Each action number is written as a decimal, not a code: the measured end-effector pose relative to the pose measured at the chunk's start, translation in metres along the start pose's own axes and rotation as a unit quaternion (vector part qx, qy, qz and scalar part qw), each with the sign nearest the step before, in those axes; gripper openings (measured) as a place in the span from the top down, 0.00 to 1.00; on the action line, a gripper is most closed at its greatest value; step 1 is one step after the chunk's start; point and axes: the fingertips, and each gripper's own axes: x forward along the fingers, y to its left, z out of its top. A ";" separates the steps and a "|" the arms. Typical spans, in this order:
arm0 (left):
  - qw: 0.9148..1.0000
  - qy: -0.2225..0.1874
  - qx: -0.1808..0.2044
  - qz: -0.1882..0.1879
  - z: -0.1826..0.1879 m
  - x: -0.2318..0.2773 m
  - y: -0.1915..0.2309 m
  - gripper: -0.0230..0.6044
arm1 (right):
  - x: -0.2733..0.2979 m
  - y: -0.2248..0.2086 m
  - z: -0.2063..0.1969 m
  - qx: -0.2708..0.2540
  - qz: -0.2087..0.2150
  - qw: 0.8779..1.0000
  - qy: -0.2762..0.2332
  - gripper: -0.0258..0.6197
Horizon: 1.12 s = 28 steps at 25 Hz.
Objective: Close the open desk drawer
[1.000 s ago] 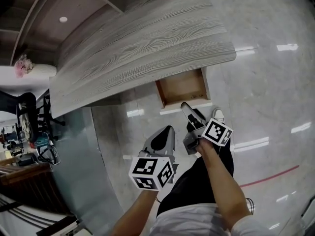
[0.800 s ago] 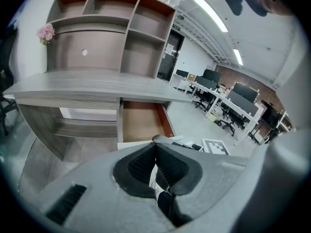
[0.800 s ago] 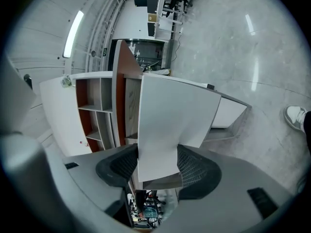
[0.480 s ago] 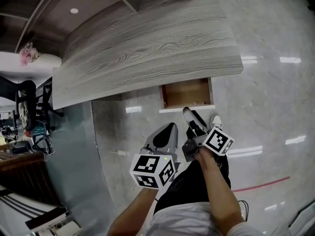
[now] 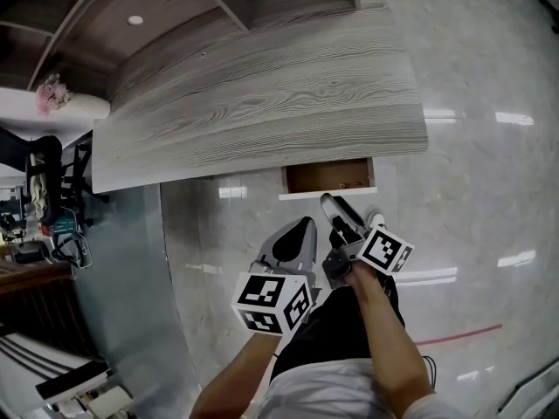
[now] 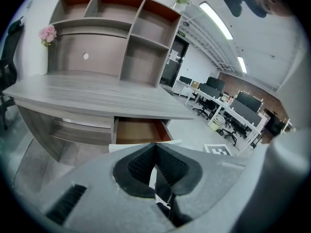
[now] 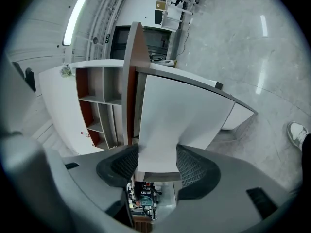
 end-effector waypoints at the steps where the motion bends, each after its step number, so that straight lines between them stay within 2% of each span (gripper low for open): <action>1: 1.000 -0.002 -0.001 0.001 0.003 0.001 0.000 0.96 | 0.001 -0.001 0.001 -0.001 -0.003 1.000 0.003 0.58; 4: 1.000 -0.007 -0.004 0.006 0.012 0.004 0.000 0.96 | 0.013 0.006 0.008 -0.005 0.013 1.000 0.011 0.58; 13: 0.999 -0.026 -0.020 0.034 0.035 0.001 0.004 0.96 | 0.035 0.004 0.030 -0.020 0.000 0.999 0.034 0.58; 18: 0.998 -0.026 -0.033 0.048 0.036 -0.001 0.009 0.96 | 0.048 0.016 0.035 -0.027 0.038 0.998 0.042 0.58; 24: 0.997 -0.025 -0.042 0.062 0.037 0.002 0.014 0.96 | 0.054 0.005 0.042 -0.024 0.010 0.998 0.050 0.58; 28: 0.996 -0.023 -0.046 0.066 0.038 0.002 0.016 0.96 | 0.059 0.006 0.046 -0.025 0.012 0.998 0.057 0.58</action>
